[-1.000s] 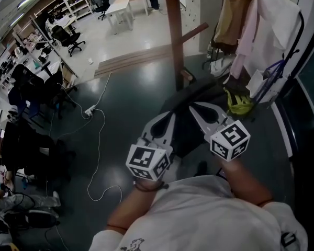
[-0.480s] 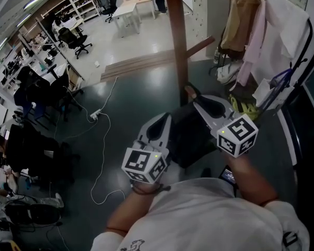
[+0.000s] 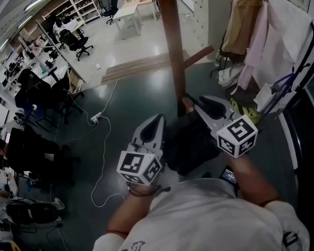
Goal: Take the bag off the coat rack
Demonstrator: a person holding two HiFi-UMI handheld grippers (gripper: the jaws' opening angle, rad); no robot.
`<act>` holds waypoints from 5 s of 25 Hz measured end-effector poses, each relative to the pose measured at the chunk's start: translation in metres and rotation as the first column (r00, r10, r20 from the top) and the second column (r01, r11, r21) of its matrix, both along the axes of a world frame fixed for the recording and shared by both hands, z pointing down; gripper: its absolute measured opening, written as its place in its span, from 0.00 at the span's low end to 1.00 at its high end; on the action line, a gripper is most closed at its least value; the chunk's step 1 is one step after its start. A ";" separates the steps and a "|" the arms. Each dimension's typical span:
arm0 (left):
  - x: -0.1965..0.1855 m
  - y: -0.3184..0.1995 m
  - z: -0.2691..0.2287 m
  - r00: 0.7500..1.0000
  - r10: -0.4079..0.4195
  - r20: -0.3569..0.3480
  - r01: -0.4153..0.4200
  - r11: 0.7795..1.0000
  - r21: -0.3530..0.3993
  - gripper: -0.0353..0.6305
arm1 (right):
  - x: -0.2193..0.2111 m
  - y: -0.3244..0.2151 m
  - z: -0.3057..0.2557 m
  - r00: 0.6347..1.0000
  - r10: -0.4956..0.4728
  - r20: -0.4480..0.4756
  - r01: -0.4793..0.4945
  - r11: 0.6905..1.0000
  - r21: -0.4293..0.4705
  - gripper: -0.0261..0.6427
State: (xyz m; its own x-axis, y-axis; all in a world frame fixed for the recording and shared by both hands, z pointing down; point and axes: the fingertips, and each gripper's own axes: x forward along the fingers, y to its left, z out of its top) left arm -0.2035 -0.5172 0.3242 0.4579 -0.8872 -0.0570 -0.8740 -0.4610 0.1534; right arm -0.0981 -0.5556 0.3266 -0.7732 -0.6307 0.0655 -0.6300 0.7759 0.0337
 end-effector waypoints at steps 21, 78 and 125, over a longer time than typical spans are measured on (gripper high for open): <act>0.010 -0.035 0.007 0.997 -0.079 -0.018 0.078 0.997 -0.020 0.06 | -0.027 -0.027 0.018 0.960 -0.225 -0.168 0.218 0.974 -0.059 0.17; 0.003 0.096 0.000 0.988 0.145 -0.043 -0.146 0.989 -0.005 0.06 | -0.011 0.095 -0.001 0.987 0.123 0.108 -0.120 0.992 -0.028 0.07; 0.180 0.370 0.019 0.999 -0.038 -0.013 0.038 0.999 -0.019 0.06 | 0.172 0.391 0.014 0.991 0.005 0.134 0.000 0.999 -0.040 0.07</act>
